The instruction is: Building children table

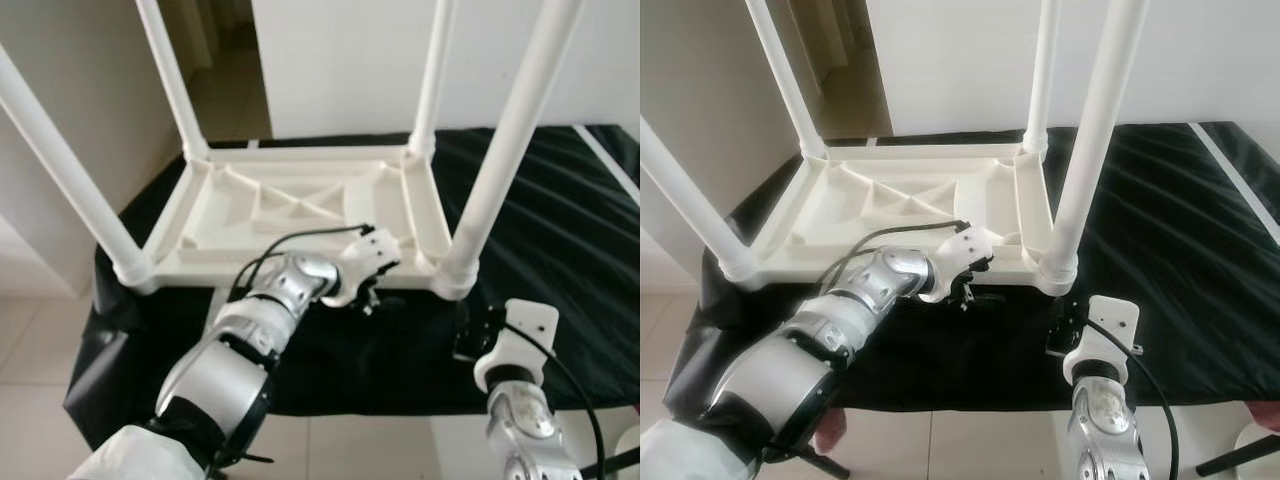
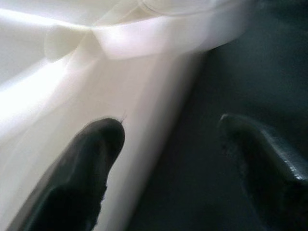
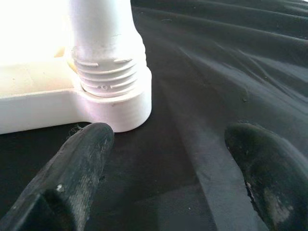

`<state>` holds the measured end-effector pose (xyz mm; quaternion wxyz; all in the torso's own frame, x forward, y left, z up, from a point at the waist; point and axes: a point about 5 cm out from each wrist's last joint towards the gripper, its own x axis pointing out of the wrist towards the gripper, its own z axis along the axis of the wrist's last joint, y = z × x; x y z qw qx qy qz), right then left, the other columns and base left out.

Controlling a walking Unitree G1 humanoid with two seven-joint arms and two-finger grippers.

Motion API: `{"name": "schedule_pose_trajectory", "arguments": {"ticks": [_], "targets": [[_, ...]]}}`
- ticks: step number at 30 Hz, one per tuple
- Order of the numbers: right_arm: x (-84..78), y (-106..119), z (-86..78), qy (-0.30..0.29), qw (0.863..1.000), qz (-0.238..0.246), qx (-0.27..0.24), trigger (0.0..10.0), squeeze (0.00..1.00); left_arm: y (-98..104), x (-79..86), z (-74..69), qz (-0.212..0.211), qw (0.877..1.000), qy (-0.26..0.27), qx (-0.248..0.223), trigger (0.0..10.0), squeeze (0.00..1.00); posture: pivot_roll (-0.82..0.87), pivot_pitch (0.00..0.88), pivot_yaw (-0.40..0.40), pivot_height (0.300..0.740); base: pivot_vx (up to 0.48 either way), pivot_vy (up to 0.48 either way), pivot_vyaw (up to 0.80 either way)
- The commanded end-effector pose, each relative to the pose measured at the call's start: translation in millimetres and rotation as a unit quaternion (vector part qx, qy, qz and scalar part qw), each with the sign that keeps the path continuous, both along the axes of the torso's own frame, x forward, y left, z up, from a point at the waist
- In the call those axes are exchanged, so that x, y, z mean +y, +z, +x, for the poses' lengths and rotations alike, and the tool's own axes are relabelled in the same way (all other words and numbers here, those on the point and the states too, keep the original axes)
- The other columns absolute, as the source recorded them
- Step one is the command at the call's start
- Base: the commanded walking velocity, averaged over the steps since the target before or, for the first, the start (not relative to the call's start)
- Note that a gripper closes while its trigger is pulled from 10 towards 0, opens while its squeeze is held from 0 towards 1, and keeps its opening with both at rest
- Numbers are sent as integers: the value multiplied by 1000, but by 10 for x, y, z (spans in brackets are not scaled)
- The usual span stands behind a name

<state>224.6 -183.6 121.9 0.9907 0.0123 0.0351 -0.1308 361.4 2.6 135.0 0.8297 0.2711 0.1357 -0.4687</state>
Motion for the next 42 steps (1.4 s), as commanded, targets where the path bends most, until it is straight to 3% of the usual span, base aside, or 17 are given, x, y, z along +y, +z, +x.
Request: {"name": "schedule_pose_trajectory", "arguments": {"ticks": [1, 10, 15, 17, 18, 20, 23, 25, 26, 27, 30, 33, 42], "targets": [[1, -15, -19, -4, 1000, 2, 7, 10000, 0, -161, 151, 20, 30, 998, 59, -4, 10000, 0, -104, 0, 63, 740, 0, 0, 0], [-2, -16, -20, -4, 1000, 1, 7, 10000, 0, -108, 153, 60, 18, 997, 76, -15, 10000, 0, -102, 0, 65, 740, 0, 0, 0], [19, -21, -11, 0, 1000, 3, 6, 10000, 0, -139, 95, 11, 35, 999, 33, -4, 10000, 0, -103, 0, 67, 740, 0, 0, 0], [12, -23, -12, -1, 1000, 2, 6, 10000, 0, -208, -9, -129, 22, 997, -57, 46, 10000, 0, -104, 0, 71, 740, 0, 0, 0], [12, -23, -12, -1, 1000, 2, 6, 10000, 0, -208, -9, -129, 22, 997, -57, 46, 10000, 0, -104, 0, 71, 740, 0, 0, 0], [7, -26, -15, -1, 1000, 1, 7, 10000, 0, -247, -68, -243, 15, 988, -132, 76, 10000, 0, -103, 0, 71, 740, 0, 0, 0], [9, -27, -15, 0, 1000, -1, 7, 10000, 0, -333, -68, -414, 36, 966, -243, 84, 10000, 0, -100, 0, 70, 740, 0, 0, 0], [8, -25, -12, 1, 1000, -1, 6, 10000, 0, -375, -39, -494, 47, 952, -288, 95, 10000, 0, -99, 0, 72, 740, 0, 0, 0], [8, -25, -12, 1, 1000, -1, 6, 10000, 0, -375, -39, -494, 47, 952, -288, 95, 10000, 0, -99, 0, 72, 740, 0, 0, 0], [-4, -22, -8, -1, 1000, -2, 6, 10000, 0, -377, 6, -564, 42, 936, -329, 118, 10000, 0, -98, 0, 71, 740, 0, 0, 0], [-12, -21, -7, -2, 1000, -2, 6, 10000, 0, -358, 28, -599, 34, 928, -349, 129, 10000, 0, -98, 0, 71, 740, 0, 0, 0], [-20, -18, -4, -3, 1000, -4, 5, 10000, 0, -293, 111, -684, 21, 911, -387, 142, 10000, 0, -98, 0, 71, 740, 0, 0, 0], [30, -31, 45, 33, 999, -4, 10, 10000, 0, -255, 362, -794, 44, 904, -406, 130, 10000, 0, -84, 0, 56, 740, 0, 0, 0]]}}
